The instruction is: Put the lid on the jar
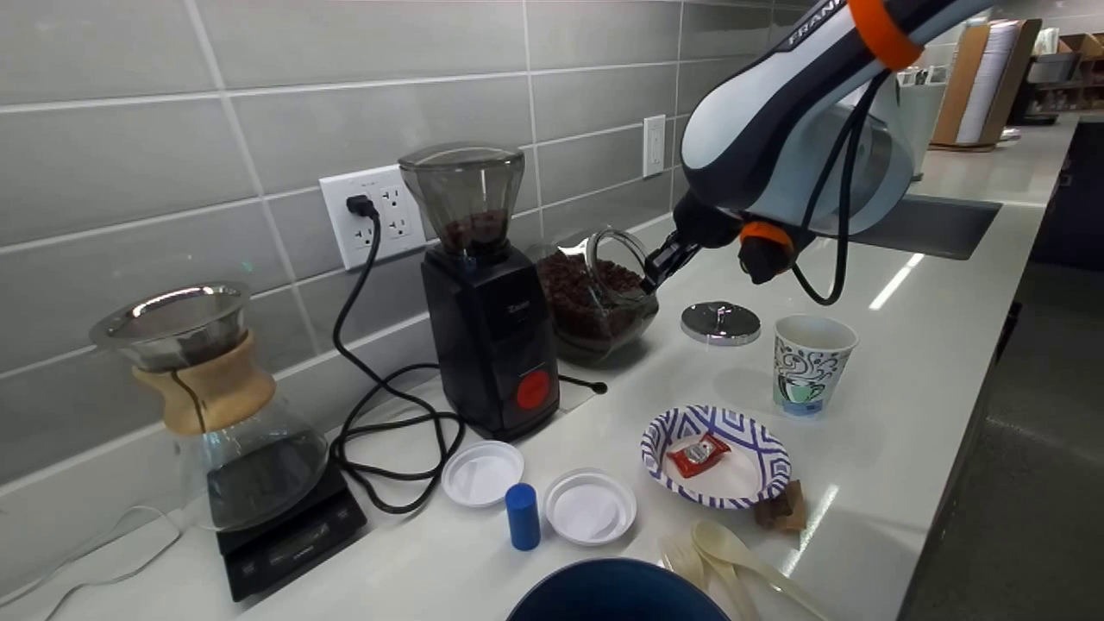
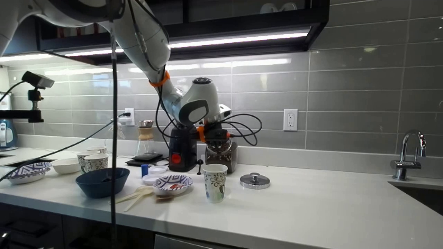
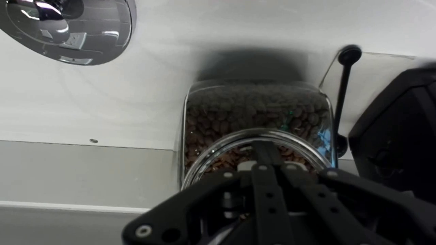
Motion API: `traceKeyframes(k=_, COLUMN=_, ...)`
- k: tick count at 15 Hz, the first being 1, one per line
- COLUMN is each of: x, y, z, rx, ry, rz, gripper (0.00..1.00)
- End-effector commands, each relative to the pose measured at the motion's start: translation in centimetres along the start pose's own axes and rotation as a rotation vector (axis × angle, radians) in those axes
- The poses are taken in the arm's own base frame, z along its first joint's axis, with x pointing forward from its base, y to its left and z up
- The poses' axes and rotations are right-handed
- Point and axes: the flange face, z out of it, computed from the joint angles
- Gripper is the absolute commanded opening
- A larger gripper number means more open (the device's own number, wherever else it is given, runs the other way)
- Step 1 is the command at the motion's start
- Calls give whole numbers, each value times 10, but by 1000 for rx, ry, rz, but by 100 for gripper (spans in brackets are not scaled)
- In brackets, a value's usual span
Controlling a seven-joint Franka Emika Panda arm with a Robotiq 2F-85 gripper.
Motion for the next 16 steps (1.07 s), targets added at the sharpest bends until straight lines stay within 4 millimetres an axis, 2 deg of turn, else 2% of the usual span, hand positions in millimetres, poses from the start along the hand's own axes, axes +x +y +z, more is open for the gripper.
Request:
traceKeyframes(k=1, x=4, y=6, z=8, rx=-2, ry=49, rz=-2, gripper=0)
traceKeyframes(k=11, x=3, y=7, z=13, rx=4, ry=85, rz=8, gripper=0)
traceKeyframes(k=14, x=3, y=5, z=7, rx=6, ry=70, rz=8, gripper=0)
traceKeyframes(k=16, x=5, y=3, z=-5, rx=-7, ry=68, rz=9, gripper=0)
